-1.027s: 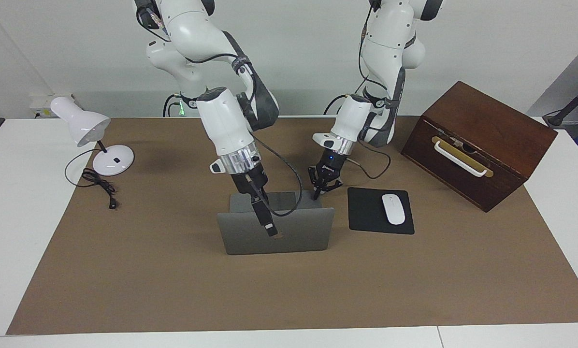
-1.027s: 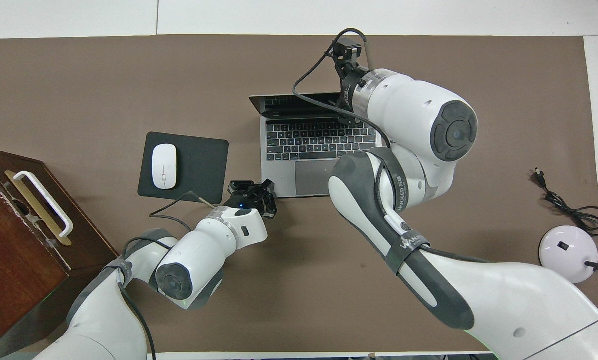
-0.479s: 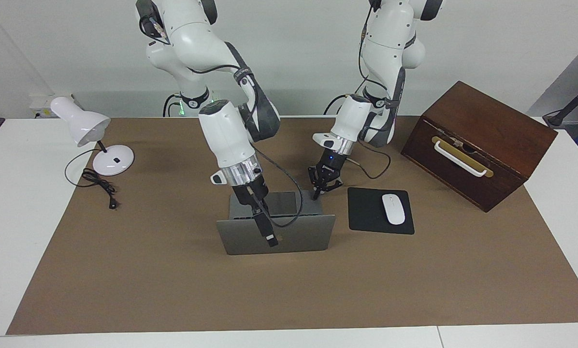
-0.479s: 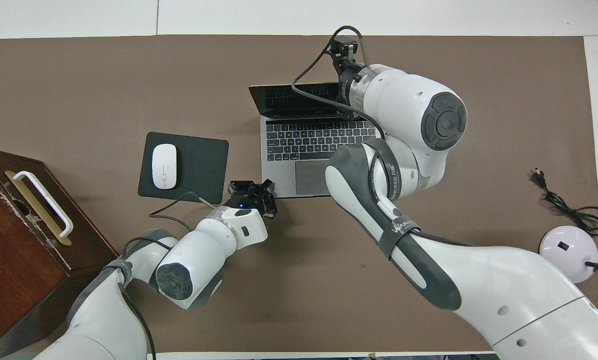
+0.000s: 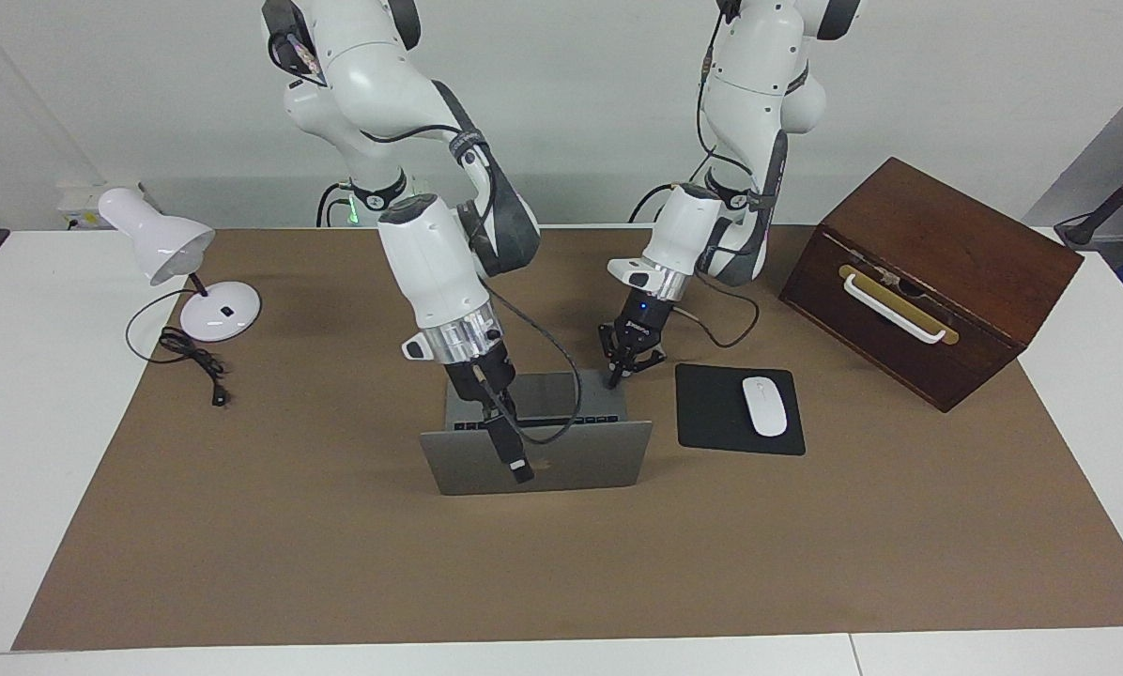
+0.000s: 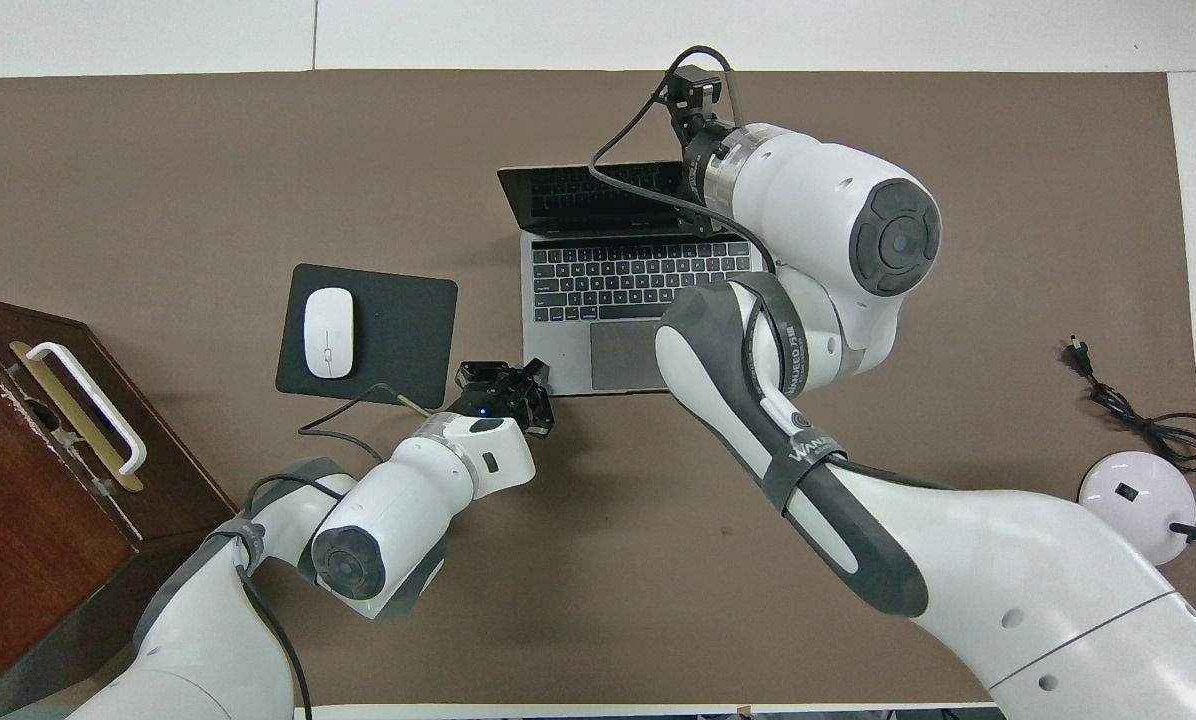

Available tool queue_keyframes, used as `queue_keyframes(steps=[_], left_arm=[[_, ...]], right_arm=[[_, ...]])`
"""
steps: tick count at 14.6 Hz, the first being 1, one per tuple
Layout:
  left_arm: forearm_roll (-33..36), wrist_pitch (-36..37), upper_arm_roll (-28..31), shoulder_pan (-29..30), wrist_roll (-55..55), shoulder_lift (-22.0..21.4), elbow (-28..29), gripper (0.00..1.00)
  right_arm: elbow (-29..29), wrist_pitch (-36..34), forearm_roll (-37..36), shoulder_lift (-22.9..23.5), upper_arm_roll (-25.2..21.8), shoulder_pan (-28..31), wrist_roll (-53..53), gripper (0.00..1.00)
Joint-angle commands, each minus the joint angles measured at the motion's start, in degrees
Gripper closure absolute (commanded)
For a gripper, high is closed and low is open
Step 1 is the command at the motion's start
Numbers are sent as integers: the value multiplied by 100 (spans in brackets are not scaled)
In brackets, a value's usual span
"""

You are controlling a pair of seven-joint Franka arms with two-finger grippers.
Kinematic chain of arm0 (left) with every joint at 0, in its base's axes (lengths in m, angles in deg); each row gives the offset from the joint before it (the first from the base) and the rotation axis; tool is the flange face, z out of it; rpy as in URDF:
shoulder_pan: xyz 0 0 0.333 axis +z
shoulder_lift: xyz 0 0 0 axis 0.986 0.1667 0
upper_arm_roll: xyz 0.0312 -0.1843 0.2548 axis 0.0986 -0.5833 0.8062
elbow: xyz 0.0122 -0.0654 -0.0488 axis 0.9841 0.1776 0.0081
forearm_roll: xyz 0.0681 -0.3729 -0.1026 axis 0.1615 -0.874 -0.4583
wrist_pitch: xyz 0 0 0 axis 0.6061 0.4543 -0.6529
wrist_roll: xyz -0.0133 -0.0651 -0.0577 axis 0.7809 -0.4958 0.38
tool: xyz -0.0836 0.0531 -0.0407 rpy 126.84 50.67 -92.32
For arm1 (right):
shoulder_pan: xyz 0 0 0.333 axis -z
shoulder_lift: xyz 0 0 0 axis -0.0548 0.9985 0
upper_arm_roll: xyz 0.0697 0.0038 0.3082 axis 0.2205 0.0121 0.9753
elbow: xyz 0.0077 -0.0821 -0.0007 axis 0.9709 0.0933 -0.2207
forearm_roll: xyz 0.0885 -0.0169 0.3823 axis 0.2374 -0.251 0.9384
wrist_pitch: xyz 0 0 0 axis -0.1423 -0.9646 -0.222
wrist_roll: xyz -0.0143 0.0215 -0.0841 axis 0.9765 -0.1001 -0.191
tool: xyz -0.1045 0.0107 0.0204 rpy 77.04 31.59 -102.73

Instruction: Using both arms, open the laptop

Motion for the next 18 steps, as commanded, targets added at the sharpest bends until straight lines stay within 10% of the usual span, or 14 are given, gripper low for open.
queue_keyframes(steps=[1,18], left_arm=[[132,-49,18,-85,73,358,-125,100],[26,-14,18,-164,758,244,-336,100]], right_arm=[[-266,-145,114,135,35,111,285,3],[-607,-4219,781,-1578,-18,1199,1988,3]])
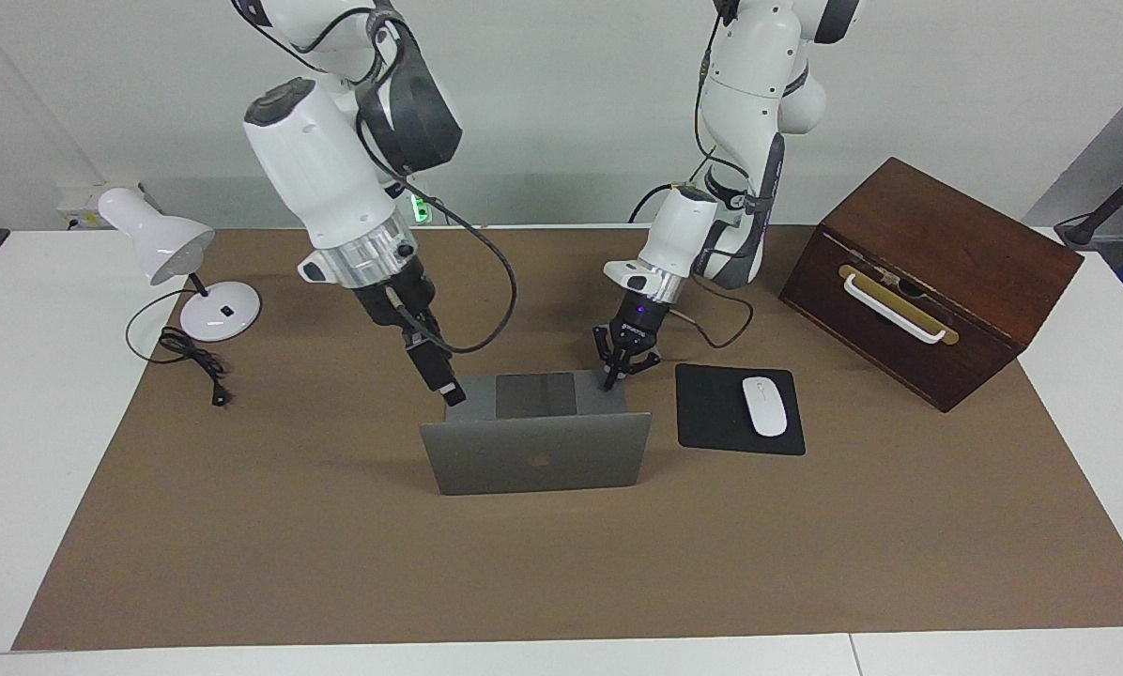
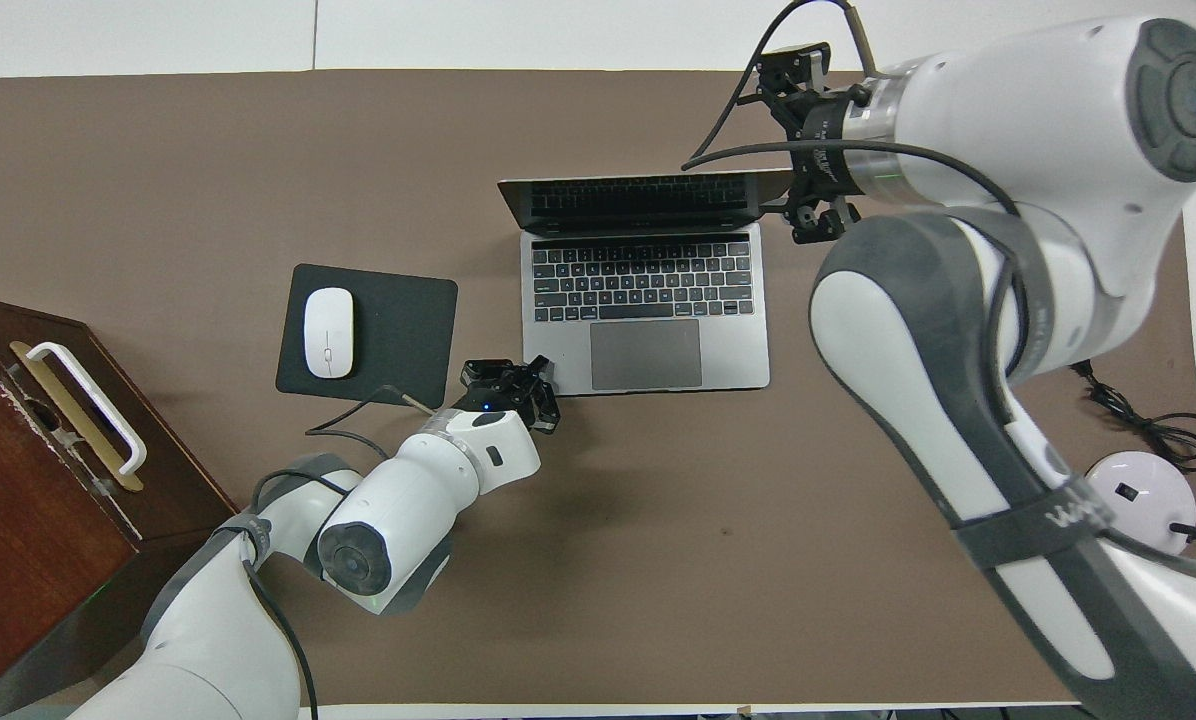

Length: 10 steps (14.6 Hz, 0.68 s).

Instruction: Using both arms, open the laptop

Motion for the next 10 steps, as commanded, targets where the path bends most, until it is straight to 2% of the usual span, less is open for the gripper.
queue_keyframes(steps=[1,3,6,10], left_arm=[[27,-6,30,-77,231,77,-147,100],[27,28,39,-69,301,-2,-138,100],[27,299,30,-16,302,-203,-121,100],[27,1117,22,107,319,-660,-121,100]], right_arm=[[-403,-1067,327,-231,-37,469,815,3],[-729,-1928,318,-389,-55,811,1211,3],[-1063,-2783,240,-548,-55,1225,2097,2],[-1126,-3171,-84,-855,-134,1384,3528,2]])
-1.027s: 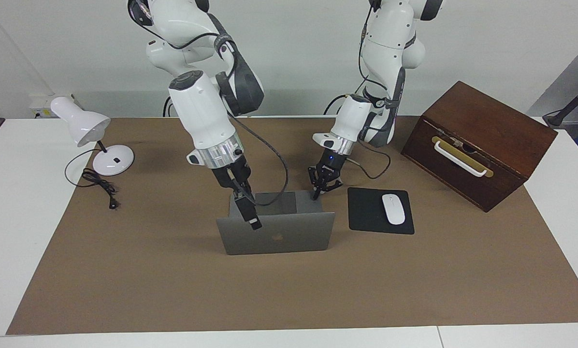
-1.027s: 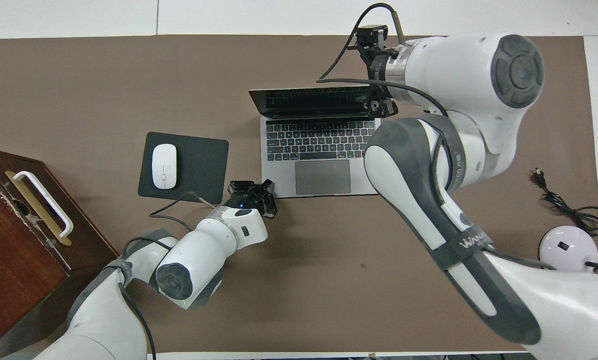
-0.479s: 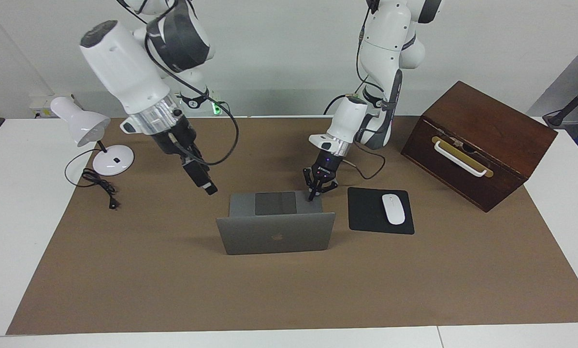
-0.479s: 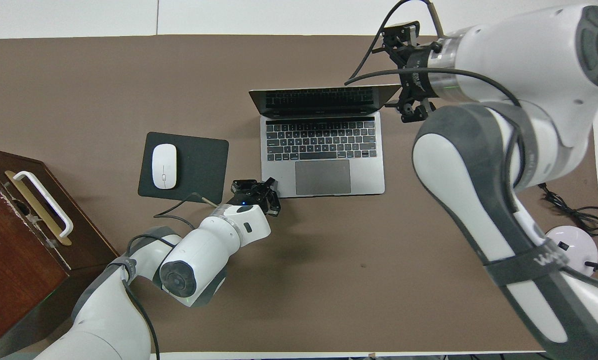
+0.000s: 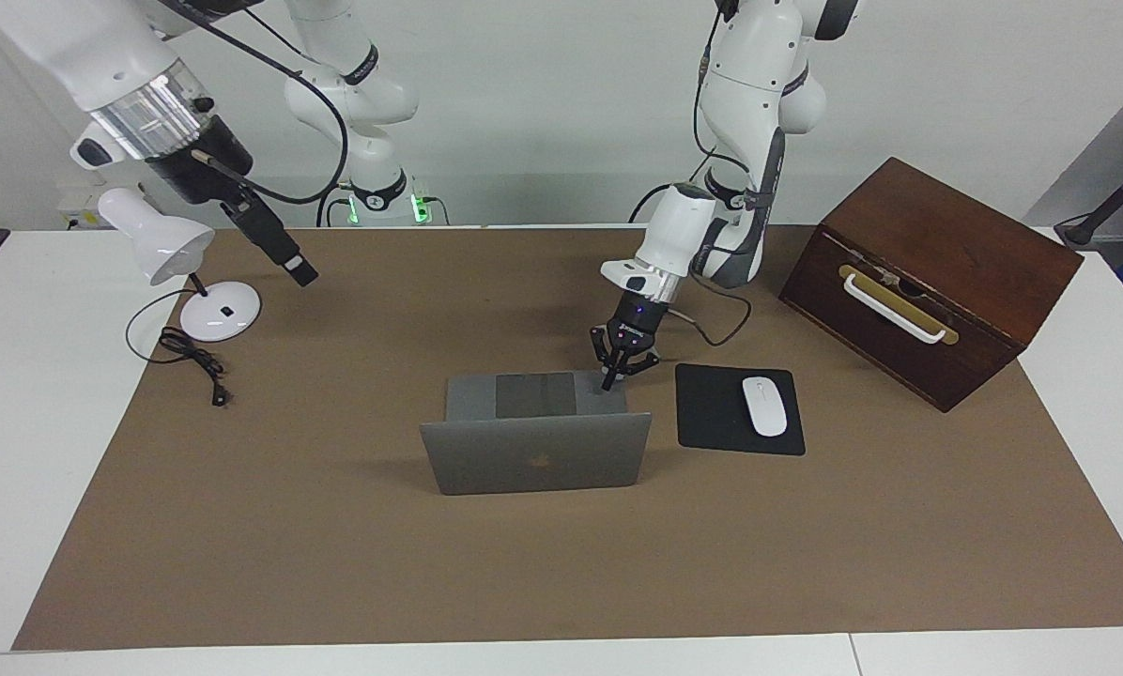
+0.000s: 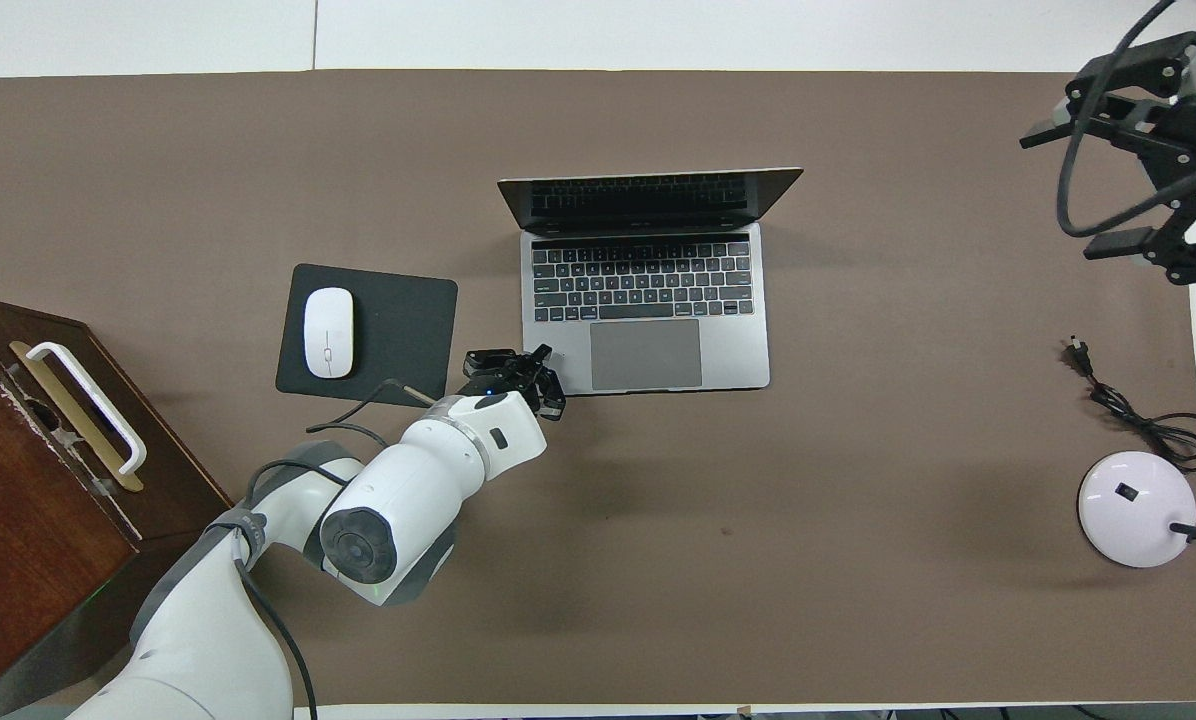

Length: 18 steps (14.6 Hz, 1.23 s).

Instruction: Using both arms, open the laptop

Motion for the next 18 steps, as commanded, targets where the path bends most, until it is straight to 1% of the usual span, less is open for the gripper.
queue_keyframes(steps=[1,3,6,7,9,11,14,16,18], left_arm=[[33,625,-6,90,90,-416,40,100],[33,941,-6,160,90,-539,22,100],[33,2011,-6,256,73,-847,-249,100],[33,2363,-58,318,73,-865,-390,100],[-72,2962,-68,336,73,-874,-758,100],[-309,3384,-50,336,64,-874,-1084,100],[-476,3947,-33,467,55,-865,-1488,100],[-635,4211,-33,590,46,-865,-1717,100],[-802,4580,-6,643,46,-813,-2094,100]], right_arm=[[-50,-181,-532,-149,-30,82,1337,1],[-42,-181,-1270,-202,-30,82,2796,0],[-42,-59,-2044,-167,-30,56,4283,0],[-24,151,-2195,-159,-21,39,4479,0],[81,406,-2223,-141,-21,82,4586,0],[344,705,-2249,-150,-47,108,4893,0],[555,943,-2153,-115,-144,188,4807,0],[713,1031,-1943,-114,-398,127,4780,0],[1055,1390,-1688,-114,-574,83,4850,0]])
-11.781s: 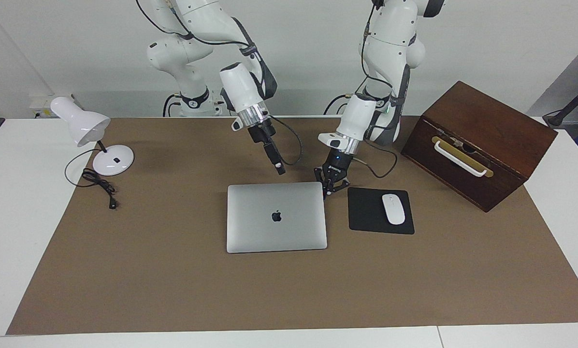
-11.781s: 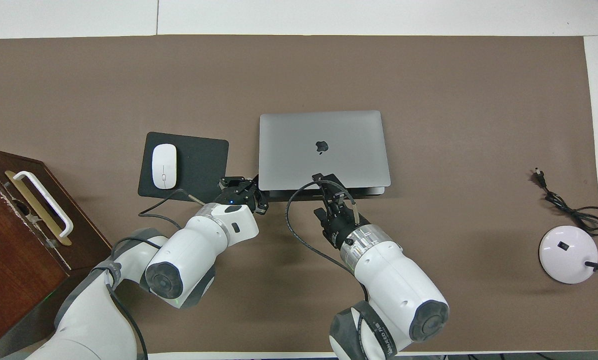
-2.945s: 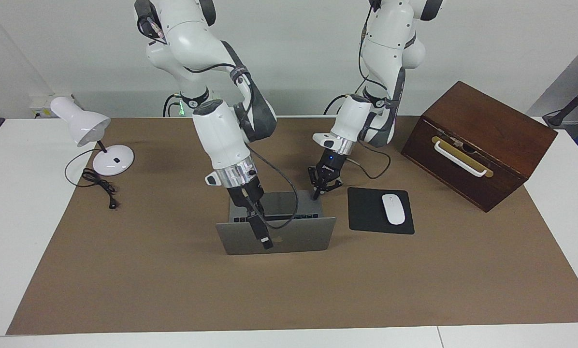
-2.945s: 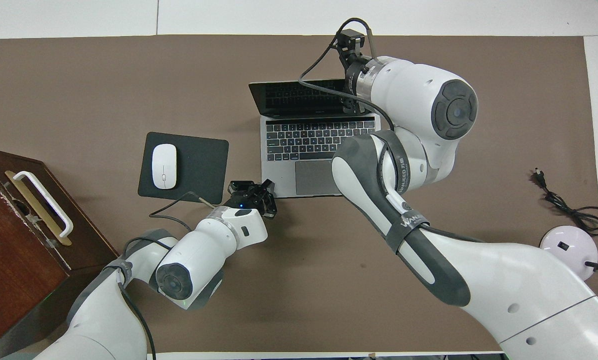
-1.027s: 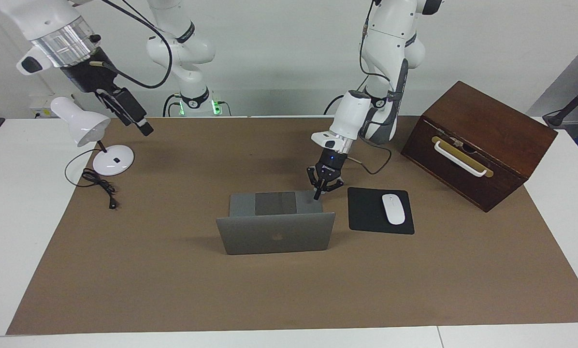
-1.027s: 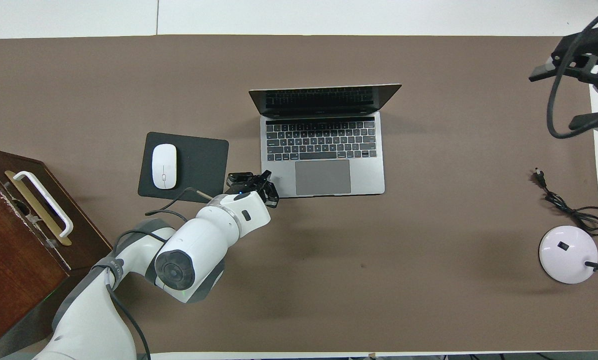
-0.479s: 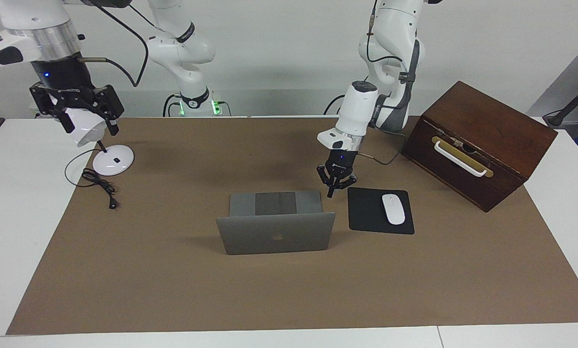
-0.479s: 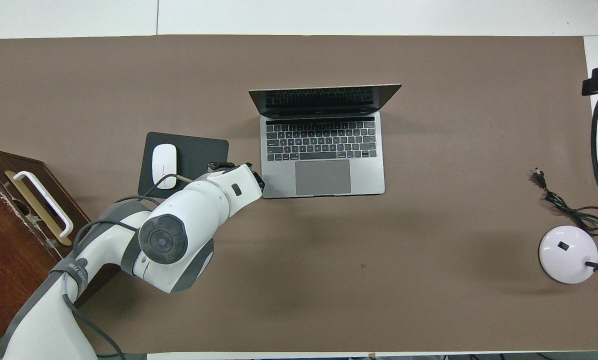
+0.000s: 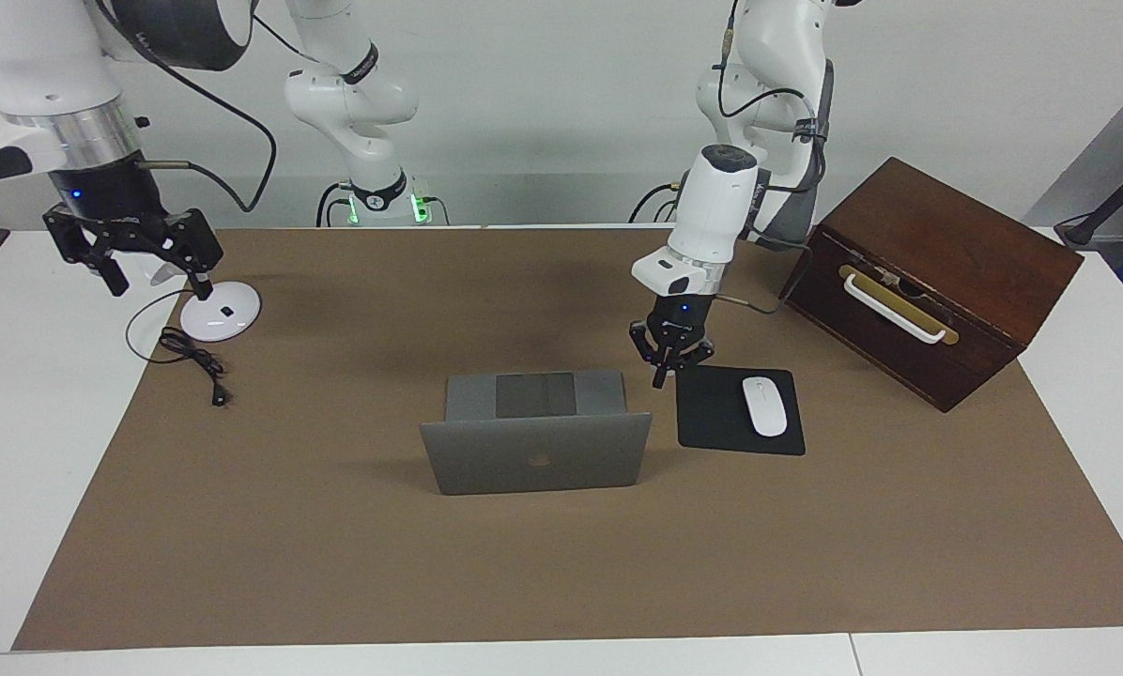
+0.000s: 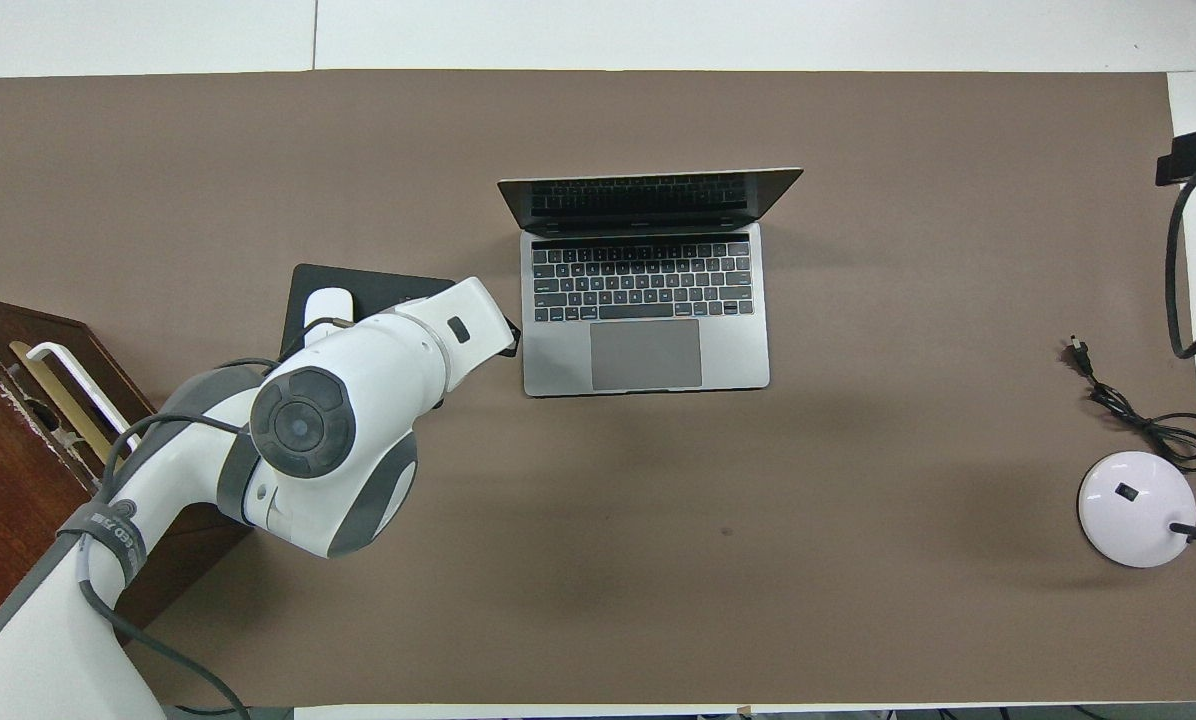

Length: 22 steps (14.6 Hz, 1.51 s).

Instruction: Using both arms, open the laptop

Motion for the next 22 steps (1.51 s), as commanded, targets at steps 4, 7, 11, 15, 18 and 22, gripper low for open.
queue_keyframes(steps=[4,7,11,15,18,22], left_arm=[[-255,1012,-20,529,-24,41,-770,100],[-263,1784,-38,881,-112,32,-1253,100],[-263,2348,-12,1303,-235,6,-1606,100],[-255,3322,-64,1916,-524,-99,-2168,100],[-255,3912,-29,2172,-806,-459,-2213,100],[-228,4756,-47,2472,-1035,-785,-2440,100]], right_arm=[[696,833,237,6,-269,-23,363,0],[643,798,219,6,-437,-5,426,0],[555,737,228,15,-402,-23,435,0],[511,674,219,-64,-139,-32,320,0],[520,675,201,-64,133,188,355,0],[520,631,201,-82,143,250,417,0]])
